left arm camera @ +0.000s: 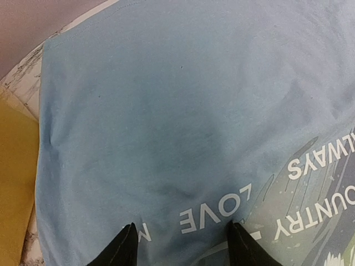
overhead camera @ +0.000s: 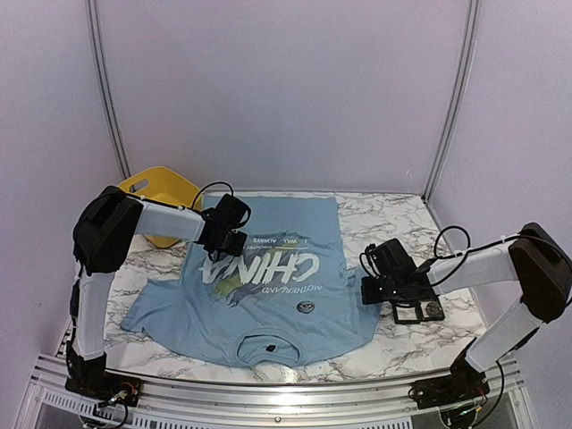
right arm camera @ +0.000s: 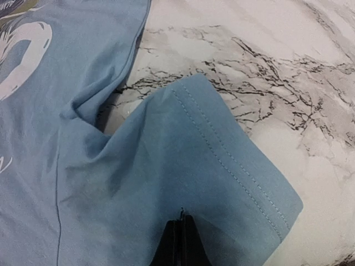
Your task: Pin the brooch onto the clothing
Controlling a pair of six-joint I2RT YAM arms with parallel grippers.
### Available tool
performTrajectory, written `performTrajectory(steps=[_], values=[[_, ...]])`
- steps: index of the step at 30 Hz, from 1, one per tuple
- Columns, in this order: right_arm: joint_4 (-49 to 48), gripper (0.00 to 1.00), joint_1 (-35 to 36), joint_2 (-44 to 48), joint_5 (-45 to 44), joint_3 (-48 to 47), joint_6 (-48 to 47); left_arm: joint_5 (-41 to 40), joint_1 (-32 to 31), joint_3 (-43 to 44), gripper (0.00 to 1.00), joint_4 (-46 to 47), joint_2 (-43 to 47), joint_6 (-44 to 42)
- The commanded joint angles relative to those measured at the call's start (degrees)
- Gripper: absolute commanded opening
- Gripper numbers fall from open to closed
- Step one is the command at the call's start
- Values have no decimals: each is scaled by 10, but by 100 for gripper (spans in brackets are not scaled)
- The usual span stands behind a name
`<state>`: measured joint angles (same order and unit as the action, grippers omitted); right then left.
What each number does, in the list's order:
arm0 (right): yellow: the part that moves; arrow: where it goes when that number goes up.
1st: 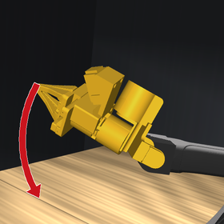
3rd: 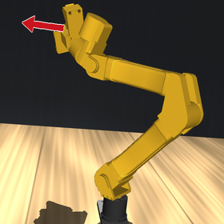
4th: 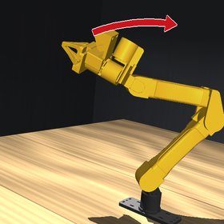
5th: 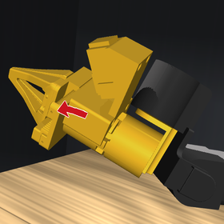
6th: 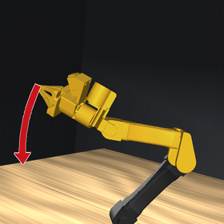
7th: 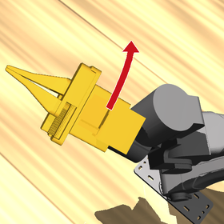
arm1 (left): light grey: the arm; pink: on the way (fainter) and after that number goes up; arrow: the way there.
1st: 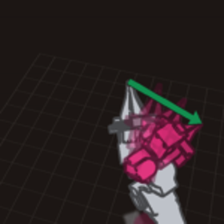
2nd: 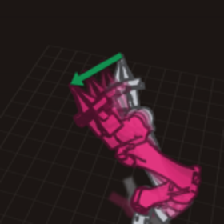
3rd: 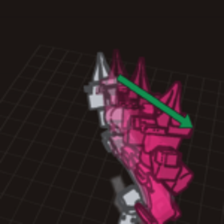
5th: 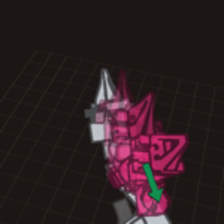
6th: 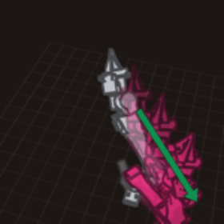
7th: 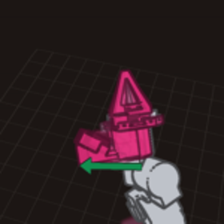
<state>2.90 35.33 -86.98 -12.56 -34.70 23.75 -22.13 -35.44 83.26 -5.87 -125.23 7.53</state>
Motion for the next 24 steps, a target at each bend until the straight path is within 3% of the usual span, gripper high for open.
performTrajectory(steps=[1,5,11,14,20,24], values=[[52,0,-7,-4,9,-13,-21,-37,13,7,57,-64,-38,-14],[72,0,-6,-5,30,-45,-49,-15,13,16,60,-52,-15,-32],[83,0,10,27,63,-105,-94,3,0,-25,63,-26,98,-53],[61,0,61,29,93,-124,-128,6,-14,-88,63,-21,182,-17],[3,0,182,-5,259,-114,-162,21,-43,-274,61,-17,325,86],[-19,0,233,-43,287,-93,-138,35,-78,-359,59,-30,381,140]])
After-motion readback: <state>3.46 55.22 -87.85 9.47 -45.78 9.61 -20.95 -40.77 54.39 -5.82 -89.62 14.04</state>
